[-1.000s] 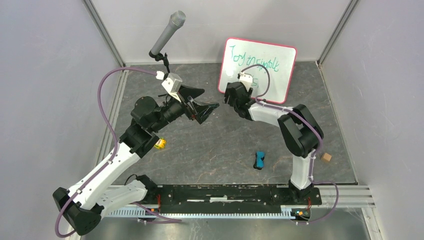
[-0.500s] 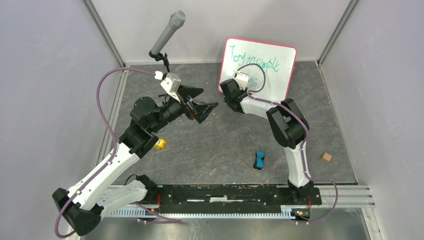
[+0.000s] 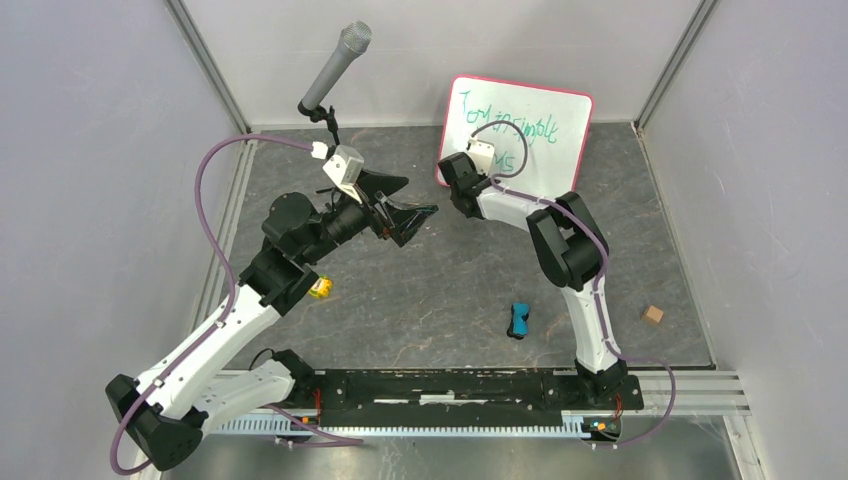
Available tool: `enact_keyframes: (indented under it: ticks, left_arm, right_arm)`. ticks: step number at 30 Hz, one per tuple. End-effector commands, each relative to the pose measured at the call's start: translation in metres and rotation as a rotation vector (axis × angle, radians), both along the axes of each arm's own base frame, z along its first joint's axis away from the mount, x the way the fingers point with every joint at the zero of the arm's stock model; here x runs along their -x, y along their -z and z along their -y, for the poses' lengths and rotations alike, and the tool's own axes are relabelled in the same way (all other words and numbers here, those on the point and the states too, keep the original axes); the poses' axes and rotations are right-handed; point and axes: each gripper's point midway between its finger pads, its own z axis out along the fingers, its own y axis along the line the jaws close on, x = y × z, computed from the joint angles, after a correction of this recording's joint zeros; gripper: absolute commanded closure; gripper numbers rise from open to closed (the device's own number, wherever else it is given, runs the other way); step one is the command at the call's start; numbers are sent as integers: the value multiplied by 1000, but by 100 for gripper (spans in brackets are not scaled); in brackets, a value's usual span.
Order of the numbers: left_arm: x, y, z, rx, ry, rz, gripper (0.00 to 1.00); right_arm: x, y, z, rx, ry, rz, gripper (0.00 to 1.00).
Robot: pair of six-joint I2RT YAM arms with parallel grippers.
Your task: Erase the whiteboard
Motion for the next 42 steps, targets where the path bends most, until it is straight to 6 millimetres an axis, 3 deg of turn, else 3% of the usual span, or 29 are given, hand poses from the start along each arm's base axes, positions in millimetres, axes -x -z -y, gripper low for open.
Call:
enact_keyframes:
  ticks: [1, 5, 13, 18, 25, 29, 32, 35, 37, 42]
  left_arm:
    - [0, -19, 0, 28, -1, 39, 0]
    - [-4, -19, -6, 27, -44, 40, 0]
    - [-12, -16, -18, 35, -124, 31, 0]
    - [-19, -10, -21, 42, -164, -12, 0]
    - [-24, -3, -19, 41, -176, -51, 0]
    - [-22, -4, -19, 48, -170, -55, 0]
    - [-20, -7, -19, 54, -165, -53, 0]
    - [-20, -7, -20, 54, -168, -50, 0]
    - [-21, -7, -21, 50, -175, -48, 0]
    - [-21, -9, -23, 31, -186, -36, 0]
  right_arm:
    - [-11, -16, -5, 22, -35, 34, 85]
    - [3, -19, -13, 66, -150, 23, 100]
    - [58, -16, -12, 99, -385, 4, 100]
    - [99, -1, -14, 94, -574, -80, 100]
    - [178, 9, 13, 37, -636, -130, 100]
    - [220, 25, 31, 12, -652, -187, 100]
    - [240, 29, 32, 3, -671, -197, 100]
    - [246, 25, 31, 16, -690, -191, 98]
    - [248, 19, 30, 20, -708, -178, 92]
    - [249, 1, 29, 34, -747, -147, 43]
